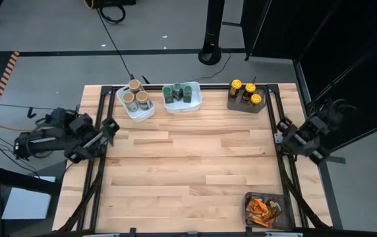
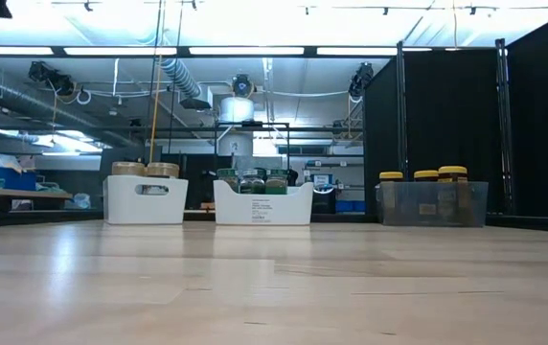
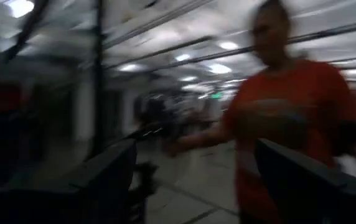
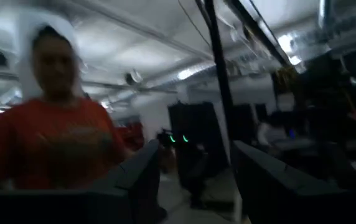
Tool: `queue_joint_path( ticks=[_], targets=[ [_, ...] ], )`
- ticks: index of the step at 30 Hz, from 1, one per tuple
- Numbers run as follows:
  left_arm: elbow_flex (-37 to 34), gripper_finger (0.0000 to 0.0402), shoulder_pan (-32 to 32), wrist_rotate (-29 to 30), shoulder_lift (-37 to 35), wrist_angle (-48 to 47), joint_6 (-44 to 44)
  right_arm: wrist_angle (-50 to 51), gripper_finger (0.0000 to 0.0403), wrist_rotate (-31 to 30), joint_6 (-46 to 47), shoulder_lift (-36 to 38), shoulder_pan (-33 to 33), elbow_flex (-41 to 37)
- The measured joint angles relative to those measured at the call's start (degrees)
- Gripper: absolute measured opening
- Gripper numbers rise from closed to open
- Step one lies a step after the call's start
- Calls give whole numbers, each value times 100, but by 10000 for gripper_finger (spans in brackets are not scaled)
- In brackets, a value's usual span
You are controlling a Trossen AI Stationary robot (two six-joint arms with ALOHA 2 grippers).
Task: Sort spices by type
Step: Return to Home Position
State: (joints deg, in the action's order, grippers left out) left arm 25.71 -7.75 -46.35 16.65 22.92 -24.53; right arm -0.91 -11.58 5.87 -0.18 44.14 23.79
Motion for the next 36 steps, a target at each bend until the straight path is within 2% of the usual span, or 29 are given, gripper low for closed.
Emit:
queue_joint_path(
  ticks=[5, 8, 10, 14, 18, 20, 22, 24, 30, 34, 36],
  targets=[
    [-1125, 333, 19, -304, -236, 2197, -1225, 506, 205, -114, 43, -2, -2, -55],
    [-1985, 333, 47, -68, -419, 3415, -1587, 393, 208, -197, 14, -3, -13, -258],
    [-2534, 333, 48, 75, -514, 4200, -1698, 316, 211, -25, 5, -6, -10, -447],
    [-2436, 333, 42, -221, -546, 3449, -1753, -22, 215, 74, -21, -5, -12, -906],
    [-2425, 333, 42, -476, -551, 3493, -1757, -765, 218, 970, -483, -3, -10, -1557],
    [-2425, 333, 42, -594, -549, 3474, -1602, -1115, 219, 1024, -330, -3, -10, -1854],
    [-2425, 333, 42, -870, -551, 3464, -1491, -1397, 219, 946, -53, -3, -15, -2201],
    [-2425, 333, 44, -1082, -549, 3449, -1474, -1233, 220, 829, 98, -31, -19, -2345],
    [-2524, 333, 42, -1246, -549, 3306, -1634, -714, 231, 496, -321, -3, -158, -2345],
    [-2524, 333, 36, -1222, -547, 2933, -1122, -207, 244, -168, -35, -9, -316, -2345],
    [-2524, 333, 35, -1220, -547, 2631, -869, -237, 253, -271, -213, -64, -424, -2345]
  ],
)
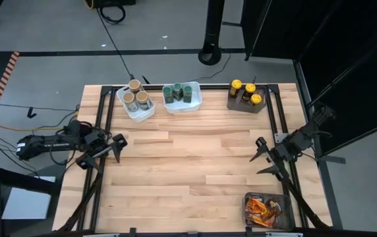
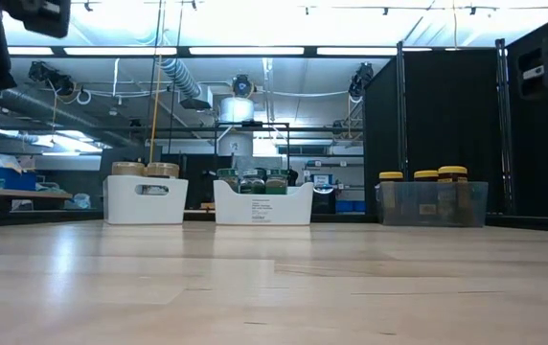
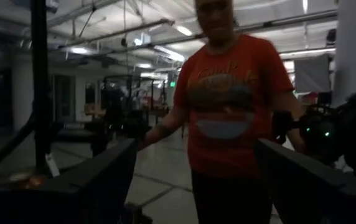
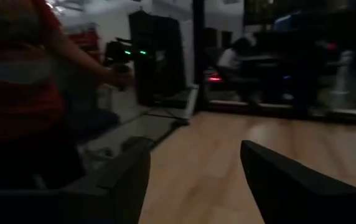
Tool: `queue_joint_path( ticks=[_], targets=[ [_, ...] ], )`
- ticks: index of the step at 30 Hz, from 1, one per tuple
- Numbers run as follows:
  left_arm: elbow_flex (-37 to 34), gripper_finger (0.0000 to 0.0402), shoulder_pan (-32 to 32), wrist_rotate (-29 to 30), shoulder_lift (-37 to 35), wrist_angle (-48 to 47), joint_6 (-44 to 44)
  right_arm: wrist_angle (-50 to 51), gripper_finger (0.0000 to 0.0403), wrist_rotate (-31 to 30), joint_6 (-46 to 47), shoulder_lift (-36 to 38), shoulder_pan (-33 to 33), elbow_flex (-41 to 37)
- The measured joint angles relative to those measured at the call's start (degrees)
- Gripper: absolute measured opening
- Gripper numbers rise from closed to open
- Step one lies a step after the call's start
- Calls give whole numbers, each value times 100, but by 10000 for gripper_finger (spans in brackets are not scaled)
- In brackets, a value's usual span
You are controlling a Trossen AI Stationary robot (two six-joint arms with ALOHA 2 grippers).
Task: Sort spices by type
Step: Return to Home Position
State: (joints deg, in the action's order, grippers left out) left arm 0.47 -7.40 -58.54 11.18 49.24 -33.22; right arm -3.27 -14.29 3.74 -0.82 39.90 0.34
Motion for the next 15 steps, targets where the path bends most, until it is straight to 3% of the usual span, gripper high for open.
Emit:
queue_joint_path(
  ticks=[6, 15],
  targets=[
    [0, 333, 0, 87, 0, -398, 168, -56, 277, -608, -248, -11, -398, 0],
    [-2, 333, -2, -114, 0, -411, -9, -111, 291, -619, -213, -40, -763, 0]
  ],
)
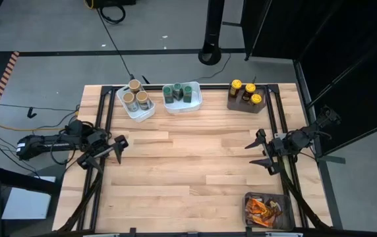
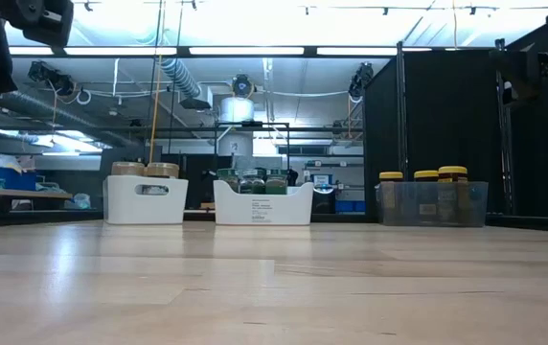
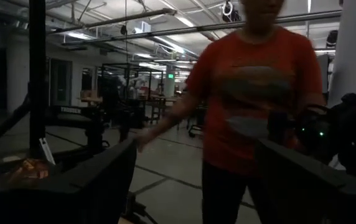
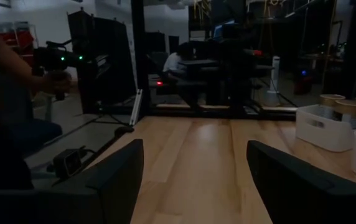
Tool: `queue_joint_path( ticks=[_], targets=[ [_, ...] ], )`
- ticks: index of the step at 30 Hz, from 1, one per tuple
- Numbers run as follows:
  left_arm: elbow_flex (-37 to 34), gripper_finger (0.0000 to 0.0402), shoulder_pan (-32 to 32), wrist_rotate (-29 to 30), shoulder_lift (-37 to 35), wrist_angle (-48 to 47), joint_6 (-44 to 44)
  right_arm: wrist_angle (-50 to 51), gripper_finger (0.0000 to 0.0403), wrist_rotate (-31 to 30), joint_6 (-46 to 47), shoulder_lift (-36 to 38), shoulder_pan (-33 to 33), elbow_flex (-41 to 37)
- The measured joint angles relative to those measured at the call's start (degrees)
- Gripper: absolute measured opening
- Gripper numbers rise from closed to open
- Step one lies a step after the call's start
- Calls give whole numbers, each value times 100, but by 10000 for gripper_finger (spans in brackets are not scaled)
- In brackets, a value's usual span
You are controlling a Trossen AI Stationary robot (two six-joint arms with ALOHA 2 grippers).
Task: Sort spices by type
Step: Return to Home Position
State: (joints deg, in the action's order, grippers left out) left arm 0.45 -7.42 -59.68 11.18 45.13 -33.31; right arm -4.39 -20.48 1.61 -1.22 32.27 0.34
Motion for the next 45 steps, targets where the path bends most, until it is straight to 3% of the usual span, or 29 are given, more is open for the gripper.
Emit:
queue_joint_path(
  ticks=[2, 10, 13, 45],
  targets=[
    [0, 333, -22, 88, 0, -39, 3, 5, 290, 1, 2, -2, -2, 0],
    [-2, 333, -263, 1577, 16, -1546, 805, 3, 287, 5, 9, -1, -2, 0],
    [-2, 333, -264, 1860, 17, -1725, 767, 3, 289, 5, 11, -1, -2, 0],
    [-7, 333, -264, 1898, 22, -1631, 714, -8, 288, 12, 12, 0, -2, 0]
  ],
)
